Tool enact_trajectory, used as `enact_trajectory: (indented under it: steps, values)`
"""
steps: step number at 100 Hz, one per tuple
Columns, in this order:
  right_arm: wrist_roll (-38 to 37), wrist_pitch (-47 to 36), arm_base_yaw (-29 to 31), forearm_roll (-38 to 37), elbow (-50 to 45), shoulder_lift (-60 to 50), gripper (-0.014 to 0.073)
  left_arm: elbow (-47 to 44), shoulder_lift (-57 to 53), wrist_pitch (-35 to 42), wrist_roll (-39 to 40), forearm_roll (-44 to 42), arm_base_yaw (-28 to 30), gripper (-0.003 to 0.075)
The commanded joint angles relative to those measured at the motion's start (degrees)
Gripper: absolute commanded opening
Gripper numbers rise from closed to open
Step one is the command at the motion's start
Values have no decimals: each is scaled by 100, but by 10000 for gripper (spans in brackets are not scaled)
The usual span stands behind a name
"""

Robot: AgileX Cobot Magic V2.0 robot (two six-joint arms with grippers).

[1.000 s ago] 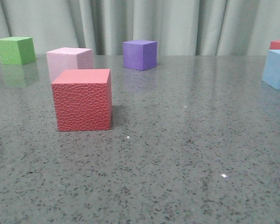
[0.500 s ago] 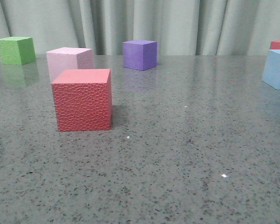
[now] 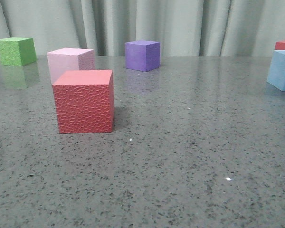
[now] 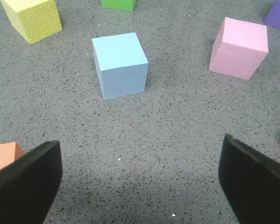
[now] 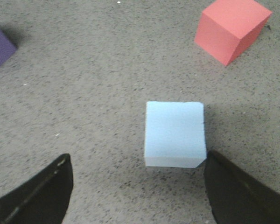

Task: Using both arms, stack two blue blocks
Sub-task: 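Move the right gripper down over the far light blue cube, then close the right gripper on the light blue cube and lift it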

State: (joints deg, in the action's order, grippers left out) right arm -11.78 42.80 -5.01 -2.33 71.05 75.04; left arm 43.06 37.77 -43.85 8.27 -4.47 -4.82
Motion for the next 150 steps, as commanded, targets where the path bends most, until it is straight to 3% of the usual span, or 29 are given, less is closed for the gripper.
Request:
enact_trajectory:
  steps: [1, 134, 150]
  values:
    - [-11, -340, 139, -110, 269, 55, 580, 207, 37, 418, 52, -14, 8, 638]
    - [58, -977, 287, -536, 269, 1824, 580, 207, 37, 418, 52, -14, 8, 638]
    - [58, -977, 287, -536, 275, 1816, 525, 207, 37, 418, 52, -14, 8, 638]
